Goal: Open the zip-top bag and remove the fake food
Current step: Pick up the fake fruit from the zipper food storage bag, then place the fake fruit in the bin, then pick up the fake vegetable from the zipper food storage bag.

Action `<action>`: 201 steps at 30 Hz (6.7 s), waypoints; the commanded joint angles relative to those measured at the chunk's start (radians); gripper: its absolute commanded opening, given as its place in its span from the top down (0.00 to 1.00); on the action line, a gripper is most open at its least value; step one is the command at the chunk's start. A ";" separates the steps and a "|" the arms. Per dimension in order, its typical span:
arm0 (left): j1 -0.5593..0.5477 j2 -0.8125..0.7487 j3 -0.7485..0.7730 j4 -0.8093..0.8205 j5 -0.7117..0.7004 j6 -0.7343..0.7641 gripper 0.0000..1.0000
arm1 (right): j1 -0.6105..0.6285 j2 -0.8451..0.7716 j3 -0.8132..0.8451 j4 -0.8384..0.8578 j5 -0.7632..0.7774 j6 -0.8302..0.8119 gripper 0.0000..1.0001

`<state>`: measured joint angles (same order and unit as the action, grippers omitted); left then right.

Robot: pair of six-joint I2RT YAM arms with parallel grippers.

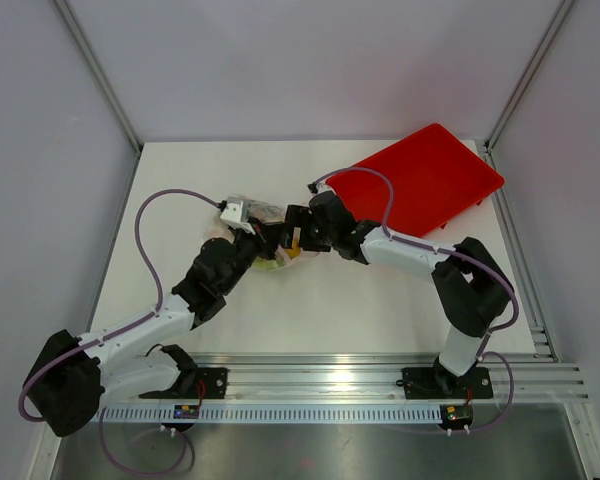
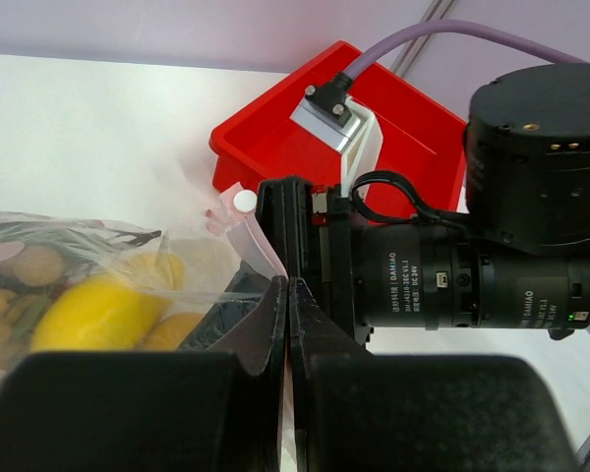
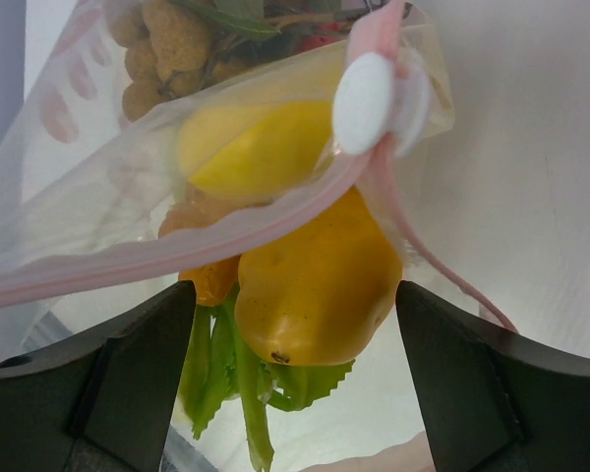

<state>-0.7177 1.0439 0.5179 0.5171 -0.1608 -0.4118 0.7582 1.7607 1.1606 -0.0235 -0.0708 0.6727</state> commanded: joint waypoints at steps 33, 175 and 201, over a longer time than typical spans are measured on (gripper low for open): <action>0.003 -0.062 0.001 0.054 -0.082 -0.025 1.00 | 0.023 0.066 0.134 -0.145 -0.014 -0.045 0.33; 0.003 -0.096 0.013 -0.029 -0.169 -0.180 1.00 | -0.028 -0.164 -0.064 0.154 -0.305 -0.320 0.35; 0.003 -0.173 -0.010 0.006 -0.143 -0.190 1.00 | 0.044 -0.084 -0.004 0.113 -0.354 -0.279 0.17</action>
<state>-0.7177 0.9016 0.5129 0.4175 -0.3046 -0.6003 0.7837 1.6672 1.0996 0.0910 -0.4061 0.3756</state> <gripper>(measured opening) 0.005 0.824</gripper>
